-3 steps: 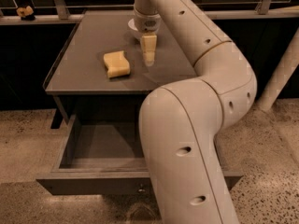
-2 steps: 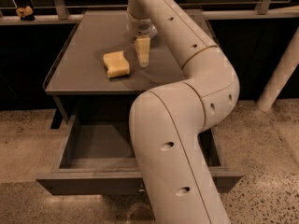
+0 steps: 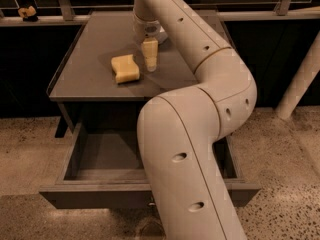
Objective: Place sponge into top drawer
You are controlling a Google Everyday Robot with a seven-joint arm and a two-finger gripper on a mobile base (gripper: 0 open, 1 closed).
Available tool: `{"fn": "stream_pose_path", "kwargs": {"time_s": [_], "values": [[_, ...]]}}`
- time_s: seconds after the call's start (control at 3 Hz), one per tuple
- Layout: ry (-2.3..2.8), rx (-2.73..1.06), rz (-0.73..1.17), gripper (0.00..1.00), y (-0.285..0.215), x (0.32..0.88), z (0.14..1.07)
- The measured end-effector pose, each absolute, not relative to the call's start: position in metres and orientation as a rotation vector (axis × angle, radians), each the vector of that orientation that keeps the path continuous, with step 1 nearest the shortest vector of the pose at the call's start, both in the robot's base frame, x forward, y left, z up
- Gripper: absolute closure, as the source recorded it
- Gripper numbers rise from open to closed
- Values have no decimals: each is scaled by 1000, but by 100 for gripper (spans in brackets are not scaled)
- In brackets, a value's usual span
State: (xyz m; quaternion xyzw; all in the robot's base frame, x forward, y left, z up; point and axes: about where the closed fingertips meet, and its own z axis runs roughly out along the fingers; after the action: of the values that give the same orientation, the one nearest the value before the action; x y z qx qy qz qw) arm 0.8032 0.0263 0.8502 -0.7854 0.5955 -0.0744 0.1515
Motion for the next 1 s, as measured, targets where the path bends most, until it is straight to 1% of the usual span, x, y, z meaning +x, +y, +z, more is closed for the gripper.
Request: {"fn": "stream_pose_path", "kwargs": {"time_s": [0.33, 0.67, 1.0], "values": [[1686, -2269, -295, 0, 35, 796, 866], [1672, -2304, -351, 0, 38, 777, 871], [1636, -2373, -310, 0, 35, 759, 857]]}}
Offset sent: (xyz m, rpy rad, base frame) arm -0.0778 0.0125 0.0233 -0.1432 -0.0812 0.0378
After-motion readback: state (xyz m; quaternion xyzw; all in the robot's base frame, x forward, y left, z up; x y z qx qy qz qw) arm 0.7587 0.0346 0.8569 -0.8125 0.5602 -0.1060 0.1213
